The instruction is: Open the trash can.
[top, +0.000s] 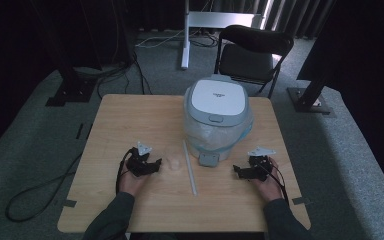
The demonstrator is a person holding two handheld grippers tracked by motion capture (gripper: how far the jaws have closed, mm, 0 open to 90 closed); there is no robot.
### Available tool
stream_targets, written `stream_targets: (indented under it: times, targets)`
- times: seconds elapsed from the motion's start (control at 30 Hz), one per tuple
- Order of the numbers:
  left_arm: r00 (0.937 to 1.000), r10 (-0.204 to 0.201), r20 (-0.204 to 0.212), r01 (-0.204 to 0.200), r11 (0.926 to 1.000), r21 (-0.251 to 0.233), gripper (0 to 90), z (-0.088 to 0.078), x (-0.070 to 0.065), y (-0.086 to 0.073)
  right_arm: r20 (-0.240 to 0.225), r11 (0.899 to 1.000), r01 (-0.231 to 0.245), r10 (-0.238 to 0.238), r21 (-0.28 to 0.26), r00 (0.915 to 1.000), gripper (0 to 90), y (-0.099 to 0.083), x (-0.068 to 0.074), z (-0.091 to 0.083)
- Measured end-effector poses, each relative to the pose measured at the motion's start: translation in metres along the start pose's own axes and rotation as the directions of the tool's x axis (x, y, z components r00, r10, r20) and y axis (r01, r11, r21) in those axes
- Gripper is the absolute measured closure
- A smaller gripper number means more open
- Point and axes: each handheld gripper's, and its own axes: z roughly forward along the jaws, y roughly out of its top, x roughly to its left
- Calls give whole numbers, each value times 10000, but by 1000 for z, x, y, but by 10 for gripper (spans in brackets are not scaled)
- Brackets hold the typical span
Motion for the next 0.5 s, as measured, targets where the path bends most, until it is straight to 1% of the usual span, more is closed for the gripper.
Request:
stream_targets:
  times: [0.23,0.5]
  targets:
    - [10000,-14,-34,14,10000,9,344,0,0,0,43,10000,-7,7,0,10000,114,0,-1,0]
    - [10000,-32,-54,32,10000,9,344,0,-1,0,160,9999,-127,127,-21,9998,115,0,0,0]
